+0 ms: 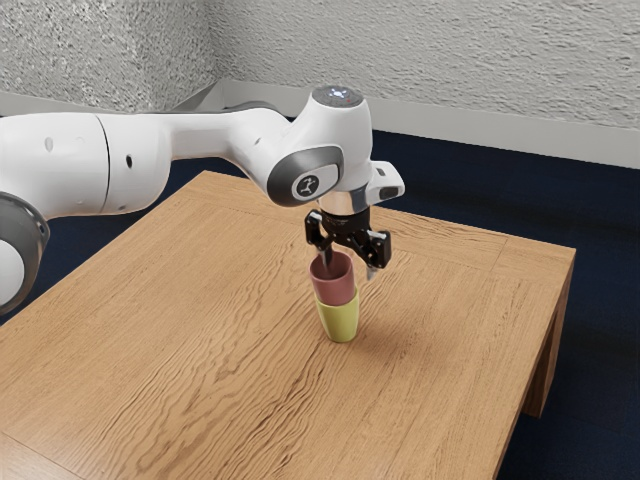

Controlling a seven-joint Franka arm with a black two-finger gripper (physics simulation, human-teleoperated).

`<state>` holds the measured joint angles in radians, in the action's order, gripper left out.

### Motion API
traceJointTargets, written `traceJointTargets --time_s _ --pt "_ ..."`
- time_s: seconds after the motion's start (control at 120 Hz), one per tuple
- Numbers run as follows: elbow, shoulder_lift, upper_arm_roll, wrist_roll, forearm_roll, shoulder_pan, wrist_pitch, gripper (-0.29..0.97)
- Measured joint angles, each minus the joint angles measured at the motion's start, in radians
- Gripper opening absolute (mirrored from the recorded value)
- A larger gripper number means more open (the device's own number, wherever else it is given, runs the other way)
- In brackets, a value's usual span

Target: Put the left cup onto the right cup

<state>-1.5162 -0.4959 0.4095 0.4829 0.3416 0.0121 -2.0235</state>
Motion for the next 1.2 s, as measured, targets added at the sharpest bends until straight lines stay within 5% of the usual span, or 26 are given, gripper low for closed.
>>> traceJointTargets --time_s 0.875,1.2 --pt "0.005 0.217 -0.005 -0.004 -0.031 0.0 0.128 0.68" --pt "-0.003 0.337 -0.192 -0.073 -0.138 0.003 0.238 0.68"
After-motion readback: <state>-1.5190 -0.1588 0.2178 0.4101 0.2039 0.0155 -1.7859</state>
